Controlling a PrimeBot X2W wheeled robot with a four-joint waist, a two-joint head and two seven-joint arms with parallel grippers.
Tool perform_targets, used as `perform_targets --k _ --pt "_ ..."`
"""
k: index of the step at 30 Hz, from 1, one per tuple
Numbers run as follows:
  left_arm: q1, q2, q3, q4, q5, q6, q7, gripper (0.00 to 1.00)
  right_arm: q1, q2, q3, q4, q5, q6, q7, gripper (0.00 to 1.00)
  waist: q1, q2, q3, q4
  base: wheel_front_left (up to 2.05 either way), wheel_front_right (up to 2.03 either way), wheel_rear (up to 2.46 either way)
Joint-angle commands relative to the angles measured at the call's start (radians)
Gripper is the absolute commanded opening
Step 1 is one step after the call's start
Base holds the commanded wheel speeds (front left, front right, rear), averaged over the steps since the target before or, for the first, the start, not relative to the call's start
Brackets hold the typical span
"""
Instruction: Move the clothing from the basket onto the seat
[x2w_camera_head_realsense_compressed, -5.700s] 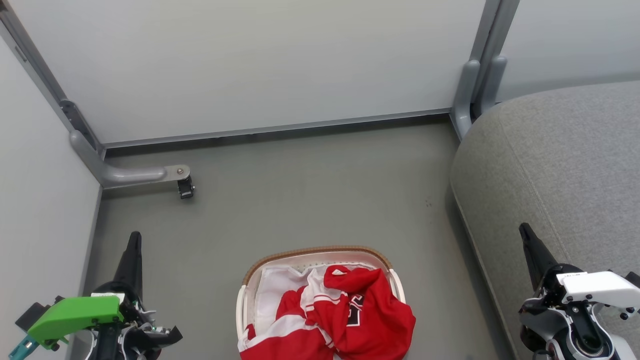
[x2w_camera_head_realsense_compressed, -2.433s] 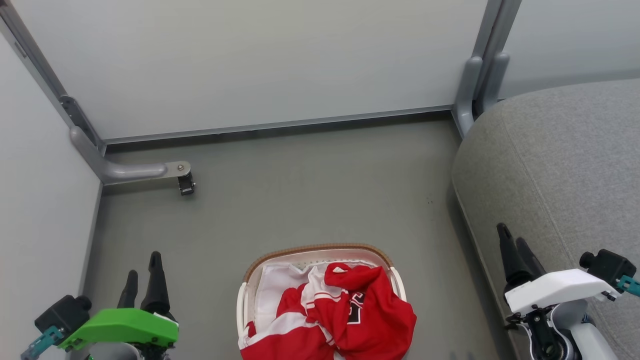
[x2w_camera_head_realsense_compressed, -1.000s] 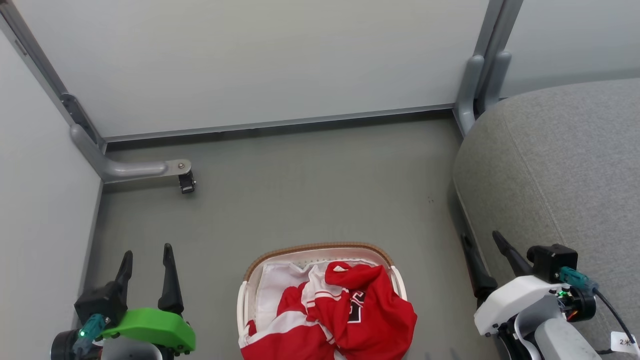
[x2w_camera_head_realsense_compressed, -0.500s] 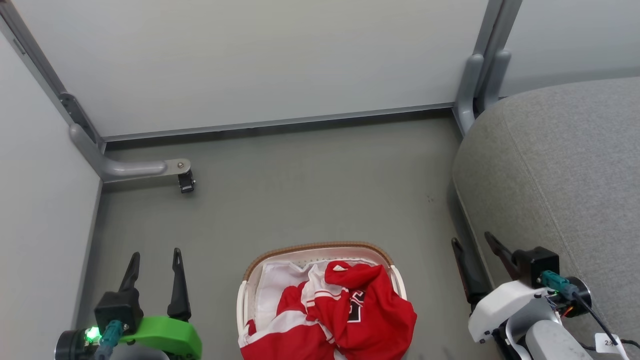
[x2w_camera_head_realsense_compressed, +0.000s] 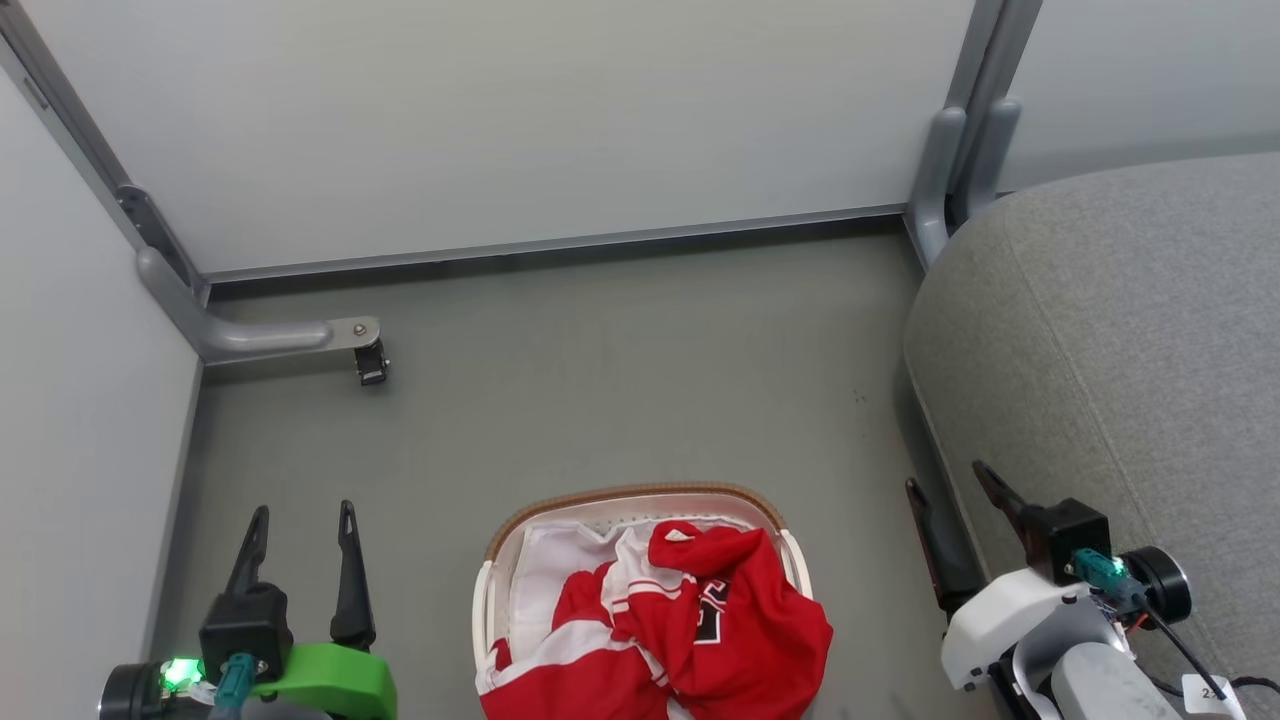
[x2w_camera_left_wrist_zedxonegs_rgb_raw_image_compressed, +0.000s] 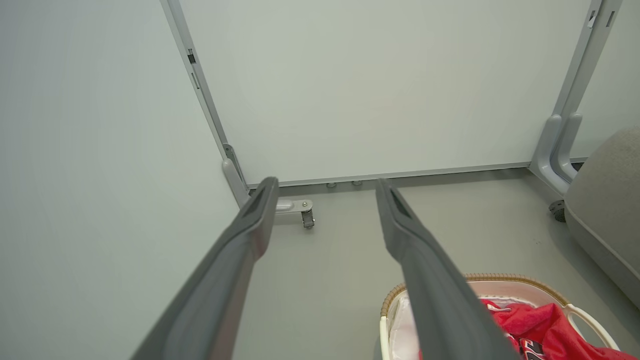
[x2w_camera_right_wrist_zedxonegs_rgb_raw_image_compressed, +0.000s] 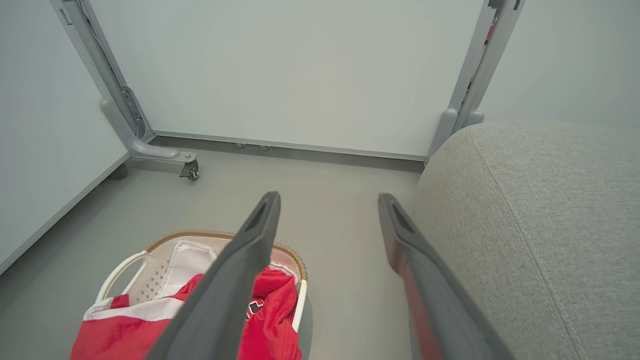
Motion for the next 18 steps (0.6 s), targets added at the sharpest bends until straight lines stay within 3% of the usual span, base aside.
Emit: perform_targets --k 1,18 --pt "0.008 -0.001 0.003 -0.006 0.026 0.006 -0.007 1.00 -0.001 0.001 -0.003 0.004 -0.025 -0.001 -0.010 1.00 0.0000 0.0000 0.002 -0.001 0.00 0.00 0.00" --pt "-0.041 -0.042 -0.013 0.059 0.076 -0.069 -0.020 1.00 -0.046 0.012 -0.031 -0.029 -0.079 -0.001 -0.023 1.00 0.0000 0.0000 0.102 -0.016 0.00 0.00 0.00"
